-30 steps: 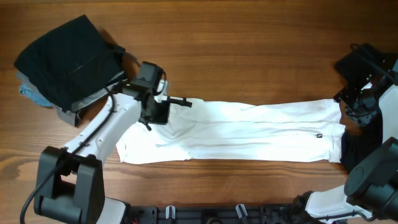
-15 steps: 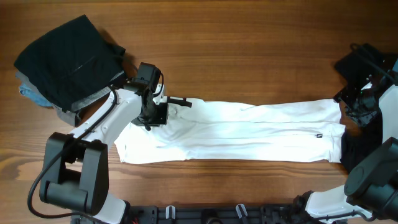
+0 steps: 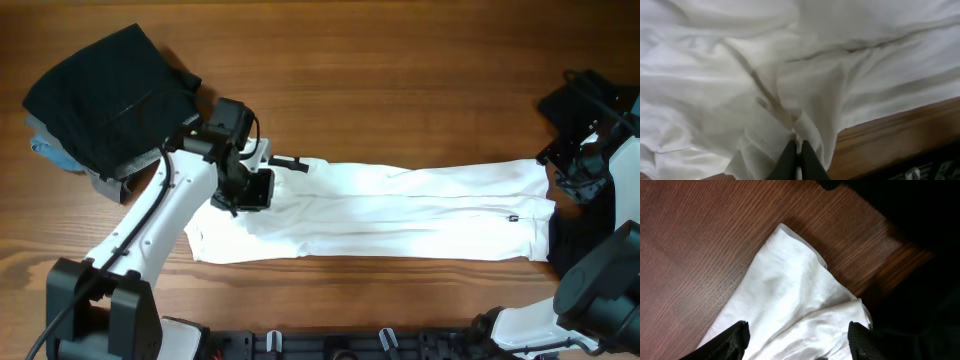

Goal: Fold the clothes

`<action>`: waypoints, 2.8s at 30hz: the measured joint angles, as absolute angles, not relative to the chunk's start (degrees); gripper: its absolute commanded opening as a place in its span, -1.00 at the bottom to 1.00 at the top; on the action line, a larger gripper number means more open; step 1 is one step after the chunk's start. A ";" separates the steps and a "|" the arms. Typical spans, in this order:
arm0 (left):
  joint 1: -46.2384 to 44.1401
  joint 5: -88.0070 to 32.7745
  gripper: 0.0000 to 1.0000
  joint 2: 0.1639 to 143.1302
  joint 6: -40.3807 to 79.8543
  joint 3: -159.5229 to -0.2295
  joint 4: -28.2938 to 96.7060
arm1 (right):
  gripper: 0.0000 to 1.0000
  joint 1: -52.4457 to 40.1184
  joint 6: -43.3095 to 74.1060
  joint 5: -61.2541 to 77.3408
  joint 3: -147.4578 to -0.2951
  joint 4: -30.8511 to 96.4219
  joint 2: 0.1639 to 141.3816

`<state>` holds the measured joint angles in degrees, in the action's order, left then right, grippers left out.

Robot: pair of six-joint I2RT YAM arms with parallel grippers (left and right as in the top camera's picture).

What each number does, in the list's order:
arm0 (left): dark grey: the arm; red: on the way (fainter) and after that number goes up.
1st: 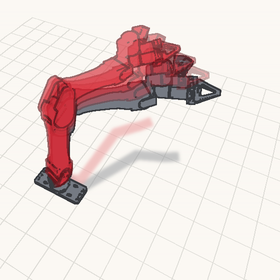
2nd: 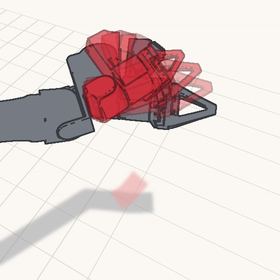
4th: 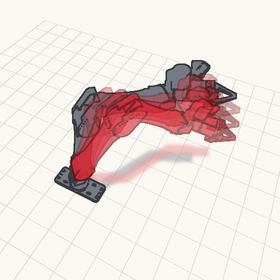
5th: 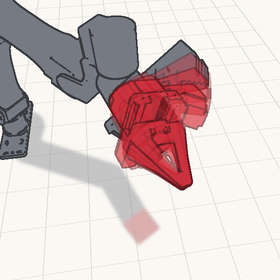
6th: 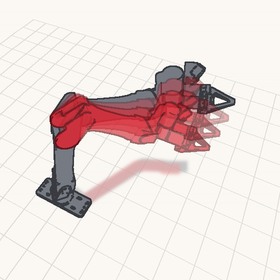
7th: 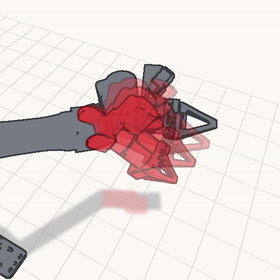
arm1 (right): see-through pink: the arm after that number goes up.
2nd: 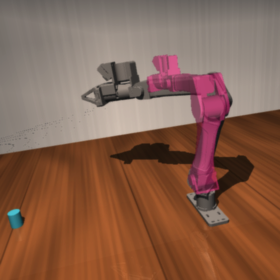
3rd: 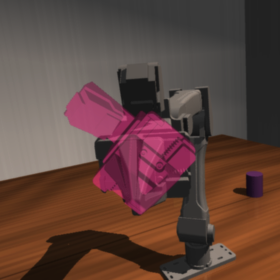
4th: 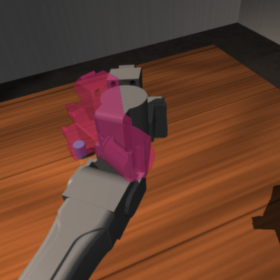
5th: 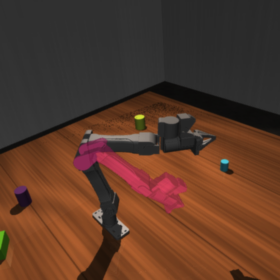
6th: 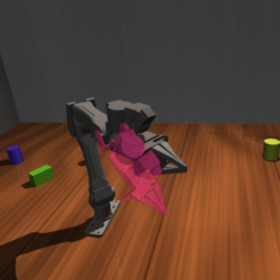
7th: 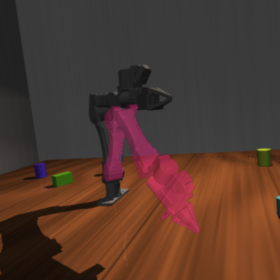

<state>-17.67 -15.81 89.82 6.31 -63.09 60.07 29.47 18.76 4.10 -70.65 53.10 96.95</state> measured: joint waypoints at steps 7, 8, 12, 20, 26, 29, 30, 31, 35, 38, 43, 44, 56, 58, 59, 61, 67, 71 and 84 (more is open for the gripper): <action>-26.50 -18.09 -0.05 89.82 6.52 -63.07 60.82 | 0.36 29.47 18.76 4.12 -70.65 53.10 96.95; -27.83 -18.15 -0.02 89.82 6.83 -63.05 60.77 | 0.36 29.47 18.76 4.12 -70.65 53.10 96.95; -30.87 -17.41 0.08 89.82 6.74 -63.00 59.86 | 0.36 29.47 18.76 4.12 -70.65 53.08 96.95; -29.58 -9.47 -0.92 89.82 8.97 -62.96 59.29 | 0.36 29.47 18.76 4.12 -70.65 53.06 96.95; -26.98 -0.99 -0.92 89.82 12.80 -61.93 55.22 | 0.36 29.47 18.76 4.12 -70.65 52.97 96.95; -26.11 0.30 -0.88 89.84 15.92 -58.59 52.53 | 0.36 29.47 18.76 4.12 -70.65 52.99 96.95; -25.80 0.54 -0.88 89.97 17.19 -57.30 51.92 | 0.36 29.47 18.76 4.12 -70.65 53.06 96.95; -25.21 0.84 -0.88 90.26 18.94 -55.46 51.24 | 0.36 29.47 18.76 4.12 -70.65 53.12 96.95; -20.78 1.30 -0.92 91.74 26.33 -48.97 48.64 | 0.36 29.47 18.76 4.29 -70.65 53.08 96.95; -16.40 1.67 -0.92 92.29 30.11 -46.02 49.04 | 0.36 29.47 18.76 4.49 -70.65 53.08 96.95; -9.13 1.63 -0.92 92.31 32.62 -45.80 49.63 | 0.36 29.47 18.76 4.51 -70.65 53.10 96.95; -7.38 1.61 -0.92 92.31 32.91 -45.80 49.47 | 0.36 29.47 18.76 4.49 -70.65 53.10 96.95; -3.07 -7.35 -0.92 86.28 24.73 -48.84 44.10 | 0.47 29.47 18.35 4.67 -70.65 52.29 96.95; -3.64 -7.68 -0.92 85.06 23.97 -48.97 41.58 | 0.48 29.47 17.12 5.67 -70.65 51.83 96.95; -3.95 -7.73 -0.92 84.99 23.57 -48.97 40.60 | 0.48 29.47 16.25 6.55 -70.65 51.53 96.95; -4.71 -8.05 -0.92 85.23 22.90 -48.36 37.28 | 0.49 29.47 14.28 8.84 -70.65 50.87 96.95; -5.96 -8.49 -0.92 89.01 22.11 -43.27 30.87 | 0.49 29.47 8.80 15.81 -70.65 49.80 96.95; -5.30 -8.60 -0.92 90.76 23.86 -42.61 30.61 | 0.50 29.47 7.51 17.63 -70.65 49.78 96.95; 13.82 -10.31 -0.92 93.51 30.76 -44.86 33.82 | 0.71 29.47 7.18 17.50 -70.63 51.11 96.95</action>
